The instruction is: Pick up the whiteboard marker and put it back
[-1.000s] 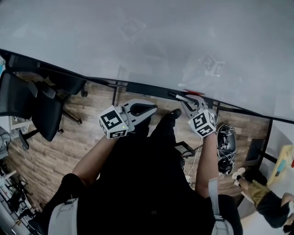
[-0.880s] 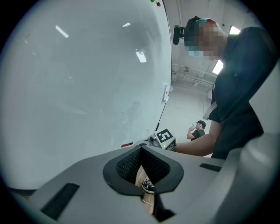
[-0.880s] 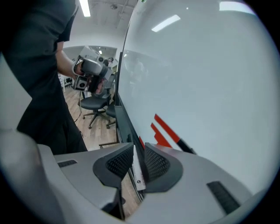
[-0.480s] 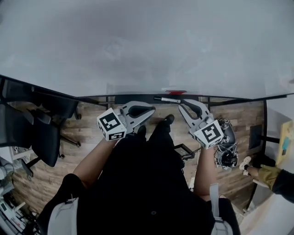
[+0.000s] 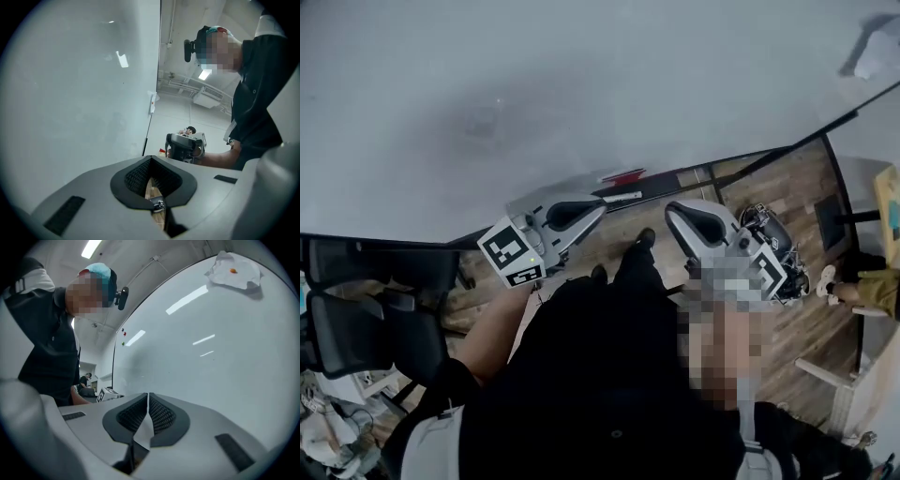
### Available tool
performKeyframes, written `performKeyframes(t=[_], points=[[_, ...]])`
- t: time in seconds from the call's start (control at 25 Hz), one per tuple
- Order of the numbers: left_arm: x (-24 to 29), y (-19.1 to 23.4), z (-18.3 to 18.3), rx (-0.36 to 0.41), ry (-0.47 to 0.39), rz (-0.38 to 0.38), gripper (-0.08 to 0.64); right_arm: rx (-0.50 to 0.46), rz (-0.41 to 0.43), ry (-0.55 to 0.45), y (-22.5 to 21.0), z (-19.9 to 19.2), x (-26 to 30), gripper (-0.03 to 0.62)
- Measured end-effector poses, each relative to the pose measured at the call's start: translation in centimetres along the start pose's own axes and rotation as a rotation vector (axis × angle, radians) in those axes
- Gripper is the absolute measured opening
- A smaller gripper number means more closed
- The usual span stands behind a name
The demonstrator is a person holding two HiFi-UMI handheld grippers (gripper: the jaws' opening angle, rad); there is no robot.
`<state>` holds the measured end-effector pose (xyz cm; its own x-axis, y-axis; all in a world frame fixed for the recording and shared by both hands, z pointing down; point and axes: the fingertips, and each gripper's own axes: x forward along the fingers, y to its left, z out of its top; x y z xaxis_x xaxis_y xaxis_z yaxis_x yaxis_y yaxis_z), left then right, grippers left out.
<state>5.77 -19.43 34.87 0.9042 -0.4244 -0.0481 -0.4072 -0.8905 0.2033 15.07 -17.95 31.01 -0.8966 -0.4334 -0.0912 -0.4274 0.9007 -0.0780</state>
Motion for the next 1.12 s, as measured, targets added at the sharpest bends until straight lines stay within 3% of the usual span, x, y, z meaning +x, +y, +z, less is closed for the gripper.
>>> performKeyframes(t=[0.24,0.56,1.12], points=[[1.7,-1.1,1.2,0.020,0.008,-0.078,0.012,0.032,-0.024,-0.049,1.9,1.3,-1.8,0.020],[3.2,-1.7,0.4,-0.005,0.015,-0.144,0.012,0.063,-0.068,-0.034,1.5,0.5,-3.2,0.018],[3.0,-3.2,-2.3,-0.067,0.042,-0.185,0.012,0.010,-0.099,0.108,1.7,-2.2,-3.1,0.018]])
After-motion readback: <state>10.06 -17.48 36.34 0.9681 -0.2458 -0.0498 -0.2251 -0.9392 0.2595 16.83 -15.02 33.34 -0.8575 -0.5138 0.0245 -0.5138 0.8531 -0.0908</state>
